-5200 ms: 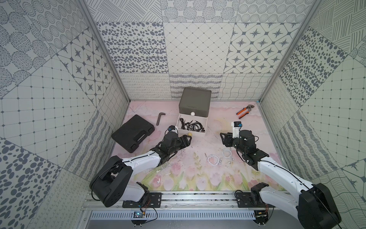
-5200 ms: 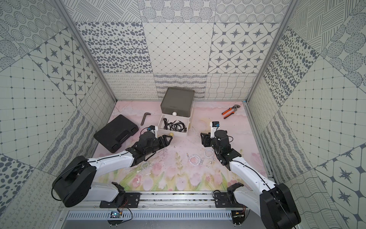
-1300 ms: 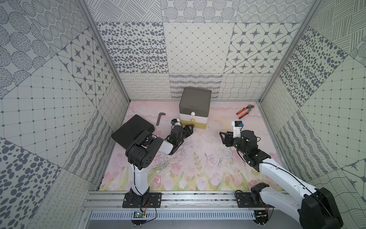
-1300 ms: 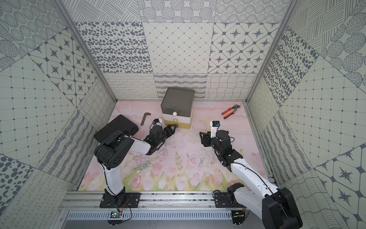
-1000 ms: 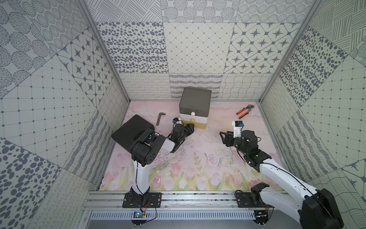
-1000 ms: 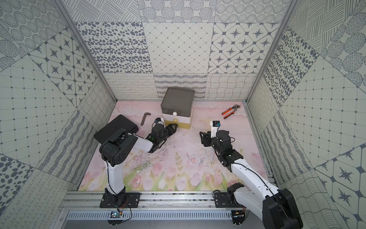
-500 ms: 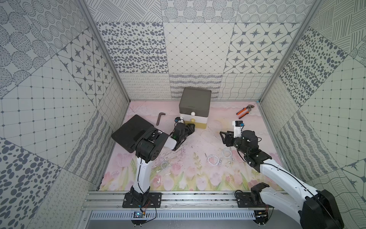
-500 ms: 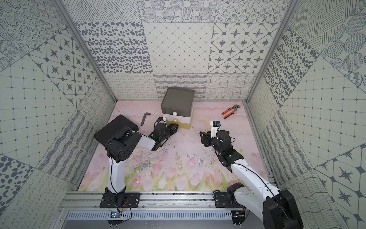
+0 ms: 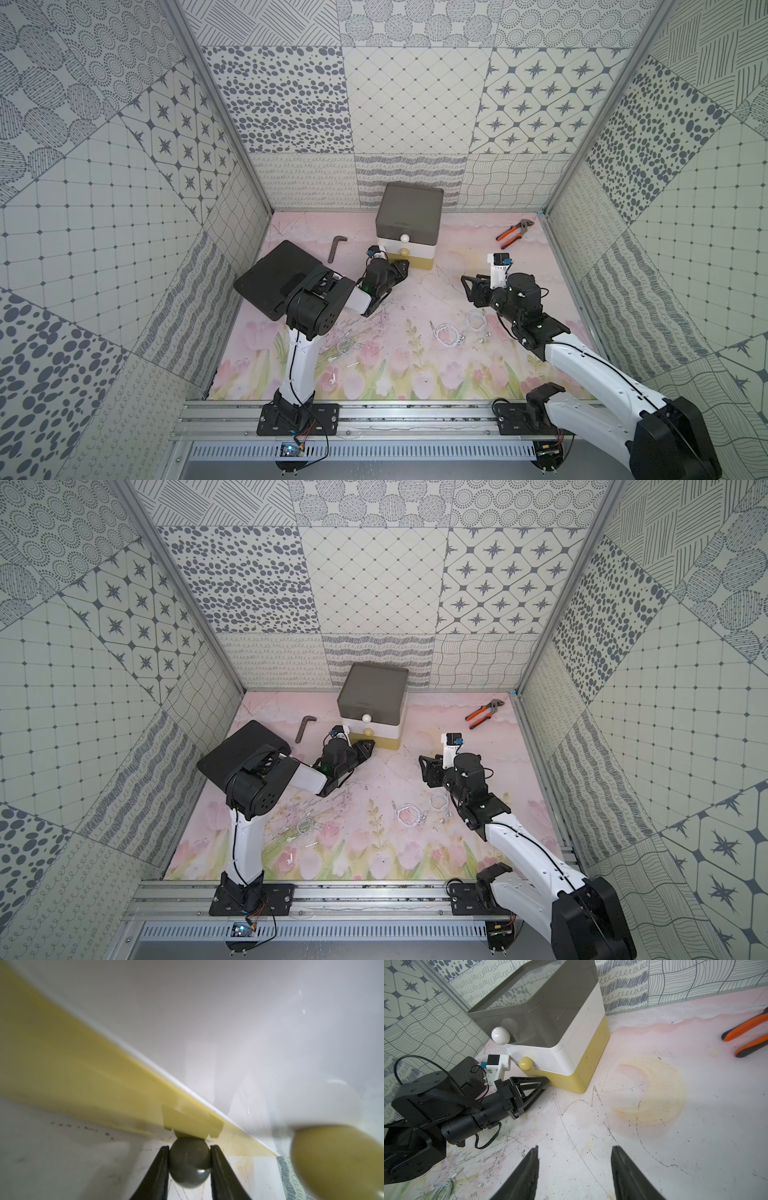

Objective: Place the wired earphones into the drawer by color
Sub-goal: Open the drawer in the storage box.

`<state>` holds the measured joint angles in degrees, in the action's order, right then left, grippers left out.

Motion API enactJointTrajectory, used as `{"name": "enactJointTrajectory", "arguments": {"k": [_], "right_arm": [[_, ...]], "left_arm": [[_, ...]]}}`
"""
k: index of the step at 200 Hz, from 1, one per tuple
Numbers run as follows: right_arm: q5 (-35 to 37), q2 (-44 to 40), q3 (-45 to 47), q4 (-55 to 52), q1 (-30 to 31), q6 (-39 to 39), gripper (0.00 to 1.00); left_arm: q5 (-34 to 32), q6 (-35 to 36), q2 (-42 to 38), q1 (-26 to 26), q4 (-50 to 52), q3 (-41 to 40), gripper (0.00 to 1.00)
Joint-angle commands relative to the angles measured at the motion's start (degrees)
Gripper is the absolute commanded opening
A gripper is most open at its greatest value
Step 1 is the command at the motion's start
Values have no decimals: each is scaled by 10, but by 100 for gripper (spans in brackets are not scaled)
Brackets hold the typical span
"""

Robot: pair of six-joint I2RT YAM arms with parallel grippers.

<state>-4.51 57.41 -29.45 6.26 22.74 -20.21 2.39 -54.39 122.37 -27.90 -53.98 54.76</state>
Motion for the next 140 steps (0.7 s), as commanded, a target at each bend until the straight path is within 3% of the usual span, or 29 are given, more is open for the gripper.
{"name": "enactJointTrajectory", "arguments": {"k": [1, 140], "right_arm": [[1, 1, 5, 24, -2, -5, 59], [11, 6, 7, 24, -2, -3, 59]], "left_arm": [[15, -3, -7, 4, -47, -12, 29], [-25, -17, -102, -41, -94, -156, 27]]}}
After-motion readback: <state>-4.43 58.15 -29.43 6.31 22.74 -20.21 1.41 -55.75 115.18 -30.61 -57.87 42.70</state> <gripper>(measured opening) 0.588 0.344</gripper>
